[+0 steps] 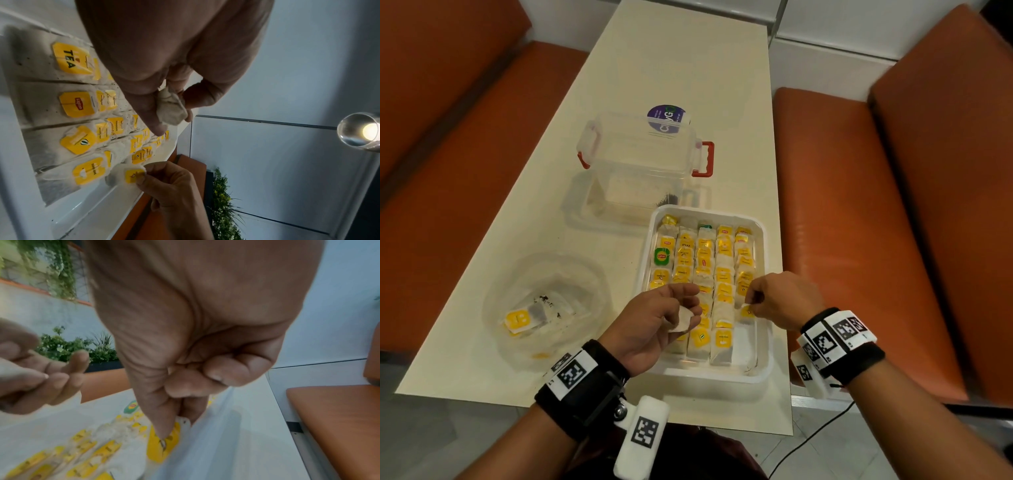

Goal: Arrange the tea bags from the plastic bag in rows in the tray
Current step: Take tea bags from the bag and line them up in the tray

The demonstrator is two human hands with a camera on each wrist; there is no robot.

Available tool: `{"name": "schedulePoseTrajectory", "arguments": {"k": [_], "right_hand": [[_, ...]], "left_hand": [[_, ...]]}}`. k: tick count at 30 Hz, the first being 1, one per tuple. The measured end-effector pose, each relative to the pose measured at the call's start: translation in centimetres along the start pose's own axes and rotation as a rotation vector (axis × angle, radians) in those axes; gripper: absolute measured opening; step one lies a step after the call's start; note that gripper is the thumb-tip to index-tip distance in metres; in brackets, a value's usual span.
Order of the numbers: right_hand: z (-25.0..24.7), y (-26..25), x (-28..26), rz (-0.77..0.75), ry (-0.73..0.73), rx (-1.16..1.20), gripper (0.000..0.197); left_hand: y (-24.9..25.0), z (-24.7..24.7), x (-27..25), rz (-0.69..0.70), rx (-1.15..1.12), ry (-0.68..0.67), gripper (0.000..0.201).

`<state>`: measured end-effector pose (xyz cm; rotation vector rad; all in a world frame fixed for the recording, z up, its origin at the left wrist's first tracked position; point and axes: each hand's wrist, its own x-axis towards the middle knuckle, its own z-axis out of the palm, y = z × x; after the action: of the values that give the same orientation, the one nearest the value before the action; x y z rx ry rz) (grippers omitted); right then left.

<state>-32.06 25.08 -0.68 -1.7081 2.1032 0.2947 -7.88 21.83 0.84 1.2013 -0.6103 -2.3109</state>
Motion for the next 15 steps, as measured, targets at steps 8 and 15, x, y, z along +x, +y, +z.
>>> {"name": "schedulePoseTrajectory", "arguments": {"k": [8,15], "right_hand": [[1.1,0.1,2.4,-0.013,0.047,-0.083,0.01],[1.6,0.2,3.3,-0.029,0.073,-0.117,0.013]], "left_hand": [[0.4,-0.1,-0.2,-0.016,-0.054,0.006,0.048],[0.5,-0.3,-0.1,-0.034,-0.104,0.004,0.052]]}}
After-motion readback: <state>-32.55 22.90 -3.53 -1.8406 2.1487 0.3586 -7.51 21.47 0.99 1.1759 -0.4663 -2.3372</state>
